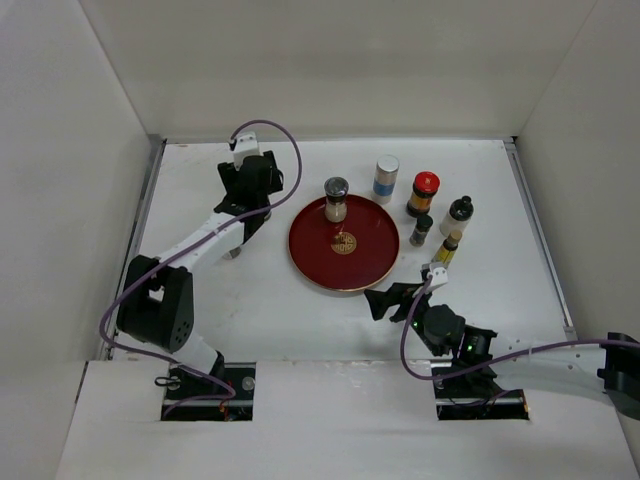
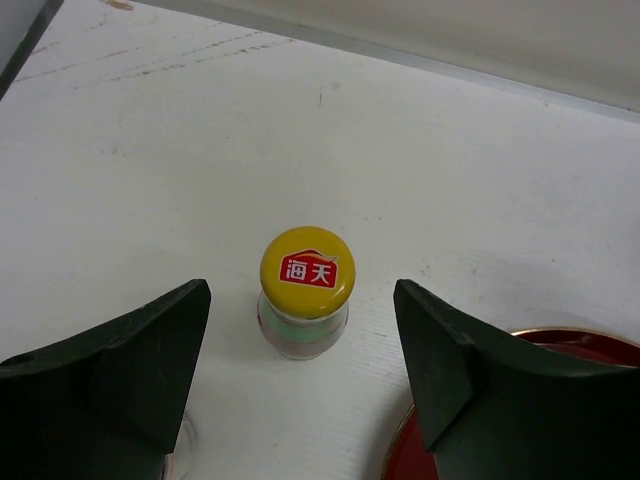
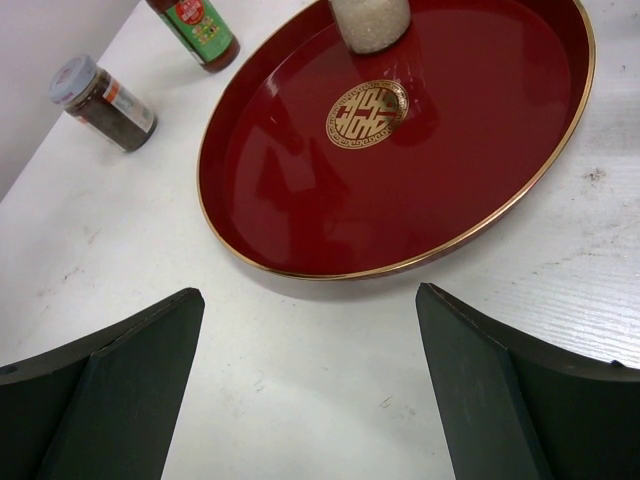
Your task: Organize the condiment bottles
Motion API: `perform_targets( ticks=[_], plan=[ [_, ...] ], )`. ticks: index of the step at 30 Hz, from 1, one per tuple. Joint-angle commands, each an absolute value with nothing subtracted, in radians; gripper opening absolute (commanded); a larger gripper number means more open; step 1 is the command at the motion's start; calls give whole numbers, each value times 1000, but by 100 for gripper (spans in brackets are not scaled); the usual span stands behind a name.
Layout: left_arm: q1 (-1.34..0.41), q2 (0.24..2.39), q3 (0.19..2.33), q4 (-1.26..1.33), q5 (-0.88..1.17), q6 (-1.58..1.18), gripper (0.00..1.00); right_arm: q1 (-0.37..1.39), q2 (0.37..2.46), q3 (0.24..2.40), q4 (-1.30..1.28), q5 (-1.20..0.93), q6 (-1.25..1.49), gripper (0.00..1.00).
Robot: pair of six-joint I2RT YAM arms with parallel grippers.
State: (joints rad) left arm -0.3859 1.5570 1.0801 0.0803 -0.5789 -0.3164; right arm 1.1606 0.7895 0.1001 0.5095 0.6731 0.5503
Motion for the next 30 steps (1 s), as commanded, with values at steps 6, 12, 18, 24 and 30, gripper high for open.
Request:
perform_targets(
  ticks=[6,12,18,24,30],
  plan=[
    [-373,1605,1134,167,-575,-278,57,1163,784,121,572,669,557,94],
    [-384,1589,1135,186,-600,-250,28,1167,788,123,572,669,557,94],
    [-438,1445,1127,183,-635,-198,17,1167,785,123,572,669,557,94],
    [-557,1330,1118,176,-630,-195,17,1165,767,114,572,669,560,94],
    [-685,1397,1173,186,-624,-215,17,1163,770,113,574,669,560,94]
  ],
)
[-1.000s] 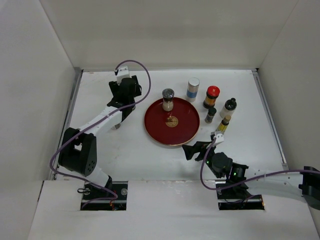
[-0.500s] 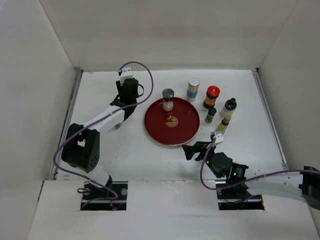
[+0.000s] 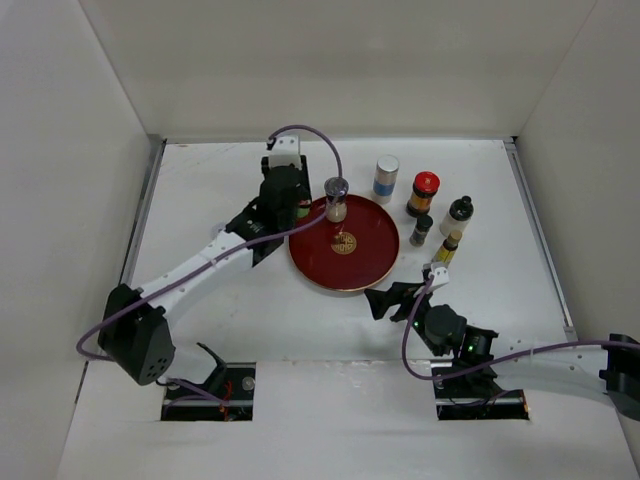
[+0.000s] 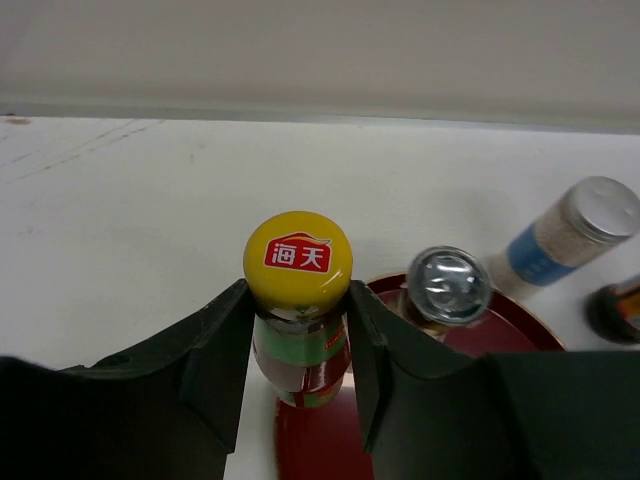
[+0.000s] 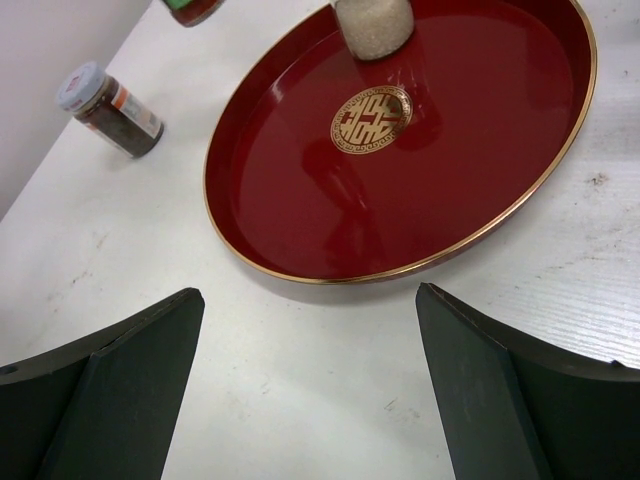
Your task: Organize the condiment bottles
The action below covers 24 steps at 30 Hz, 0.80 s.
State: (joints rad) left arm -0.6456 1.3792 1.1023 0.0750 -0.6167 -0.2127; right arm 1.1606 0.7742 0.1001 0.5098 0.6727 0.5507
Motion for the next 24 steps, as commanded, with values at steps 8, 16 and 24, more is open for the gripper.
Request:
perform_targets(
  ticks=[8,16,24],
  plan=[
    [-728,1541,1238,230,-615,-225,17,1163,759,110,574,670,558,94],
    [-735,1624,1230,275,-609,-238,17,1163,741,103,571,676,560,94],
    [-745,1594,1151,275,-655,-287,55,1162,741,101,572,676,560,94]
  ],
)
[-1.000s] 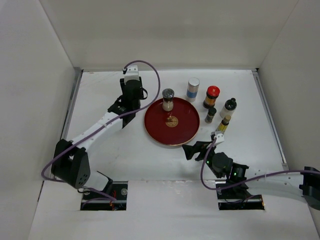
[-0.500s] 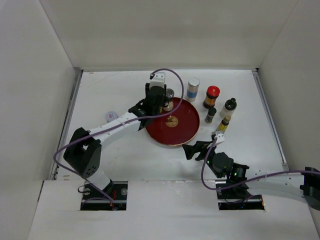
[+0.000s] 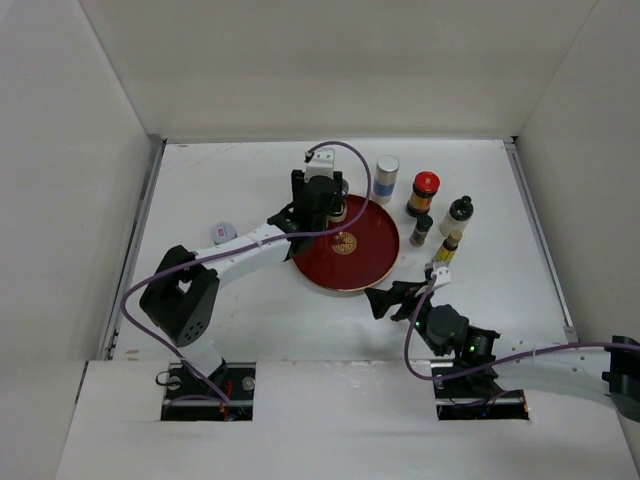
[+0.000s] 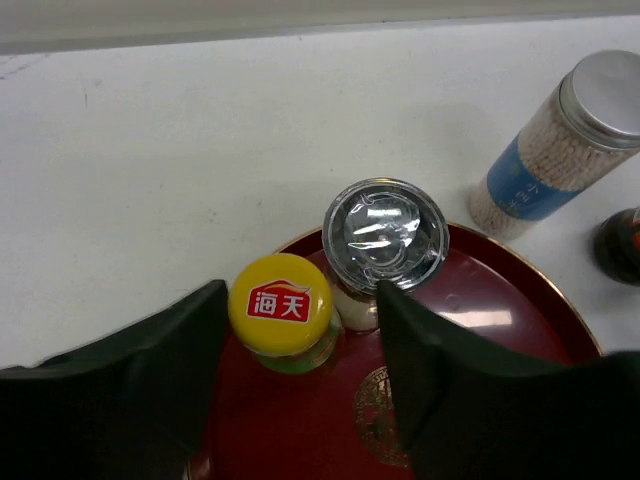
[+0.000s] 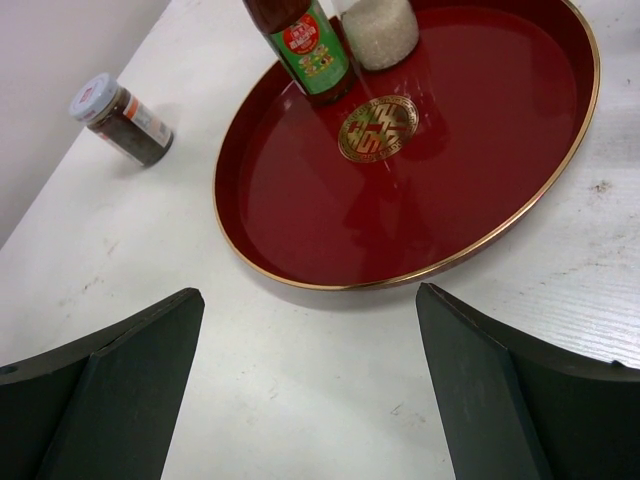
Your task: Organize the condiment bottles
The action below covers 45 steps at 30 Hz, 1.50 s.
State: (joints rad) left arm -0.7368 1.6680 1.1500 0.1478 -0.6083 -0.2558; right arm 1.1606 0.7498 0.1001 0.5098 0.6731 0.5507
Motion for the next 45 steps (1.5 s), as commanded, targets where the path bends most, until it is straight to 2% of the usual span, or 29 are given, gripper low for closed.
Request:
perform_targets(
  ticks=[1,4,7,13,20,24,30,35,45],
  plan=[
    [-749,1577,1140,275,-670,-287,63,1162,742,103,572,675,560,94],
    [-755,1514,1109,275,-710,-285,77,1162,745,103,574,675,560,94],
    [-755,1419,1049,267,-759,-288,84,1162,742,103,572,675,560,94],
    [-720,1188,862,126,-913,-360,88,1162,732,98,574,672,561,94],
    [-564,1034,729,-167,-888,-560,90,1162,756,106,578,669,563,95],
    [-481,1063,690,-173,-836,-569,92,1163,767,110,578,669,561,95],
    [-444,1195,686,-103,-908,-558,92,1163,769,112,578,669,561,97],
    [-374,1295,695,3,-832,-532,90,1163,787,120,578,667,558,97],
    [-300,1365,696,92,-712,-528,84,1163,790,121,580,667,557,98]
  ],
)
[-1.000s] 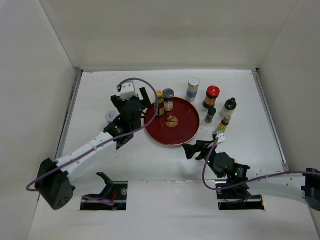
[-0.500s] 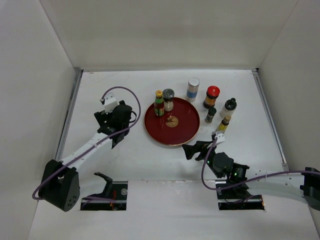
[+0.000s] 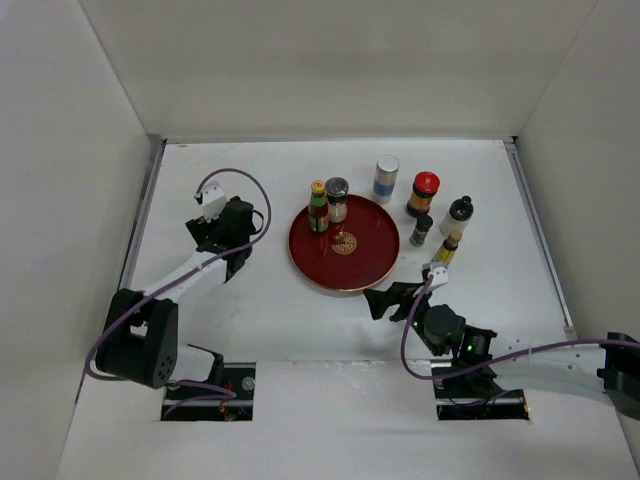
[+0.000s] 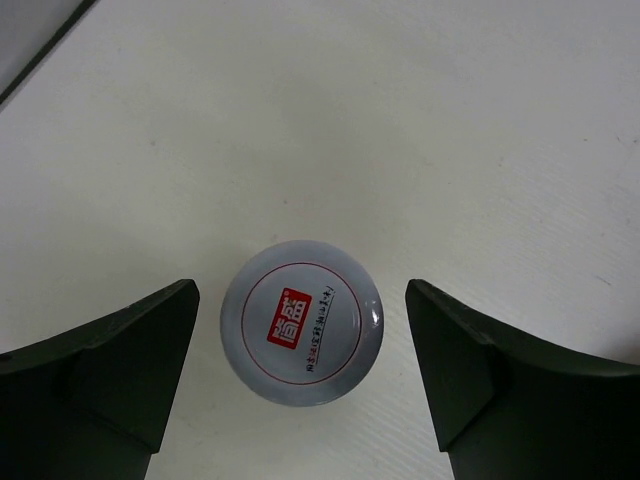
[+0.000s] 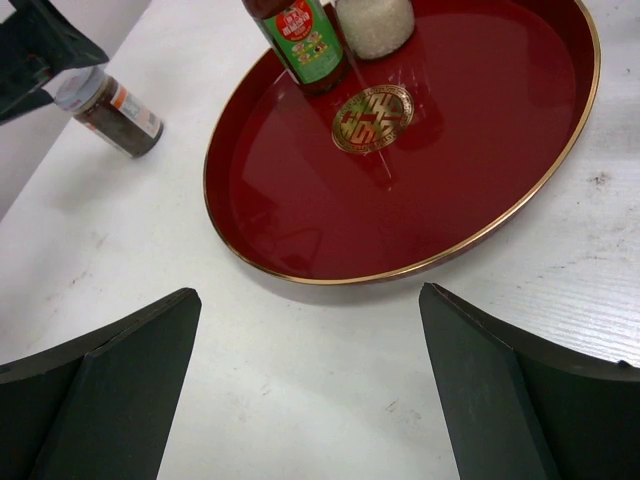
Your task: Organize the condiment bottles
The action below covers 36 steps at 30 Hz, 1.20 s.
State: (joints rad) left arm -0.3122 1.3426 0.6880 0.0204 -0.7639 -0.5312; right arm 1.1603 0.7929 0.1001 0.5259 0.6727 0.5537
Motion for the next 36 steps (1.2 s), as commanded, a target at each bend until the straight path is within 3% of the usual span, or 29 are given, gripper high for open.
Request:
perform_targets(
  ticks=[1,5,10,14,20,27,33,36],
  plan=[
    [-300,1374,693,100,-703,-528,83,1163,787,120,580,667,557,98],
    [-298,1390,686,106,-689,-537,79,1163,781,118,578,667,558,98],
    [-298,1358,681,106,-698,-531,50,1163,782,118,578,667,558,98],
    [-323,1257,702,74,-718,-503,38,1163,782,118,577,667,558,98],
    [-514,1146,791,28,-729,-471,36,1162,759,110,572,675,560,98],
    [-752,1274,891,109,-729,-505,37,1159,739,103,571,678,563,98],
    [-786,1399,936,178,-710,-502,37,1157,744,103,572,680,560,98],
    [-797,1459,933,241,-681,-499,37,1159,747,104,580,693,557,91]
  ],
)
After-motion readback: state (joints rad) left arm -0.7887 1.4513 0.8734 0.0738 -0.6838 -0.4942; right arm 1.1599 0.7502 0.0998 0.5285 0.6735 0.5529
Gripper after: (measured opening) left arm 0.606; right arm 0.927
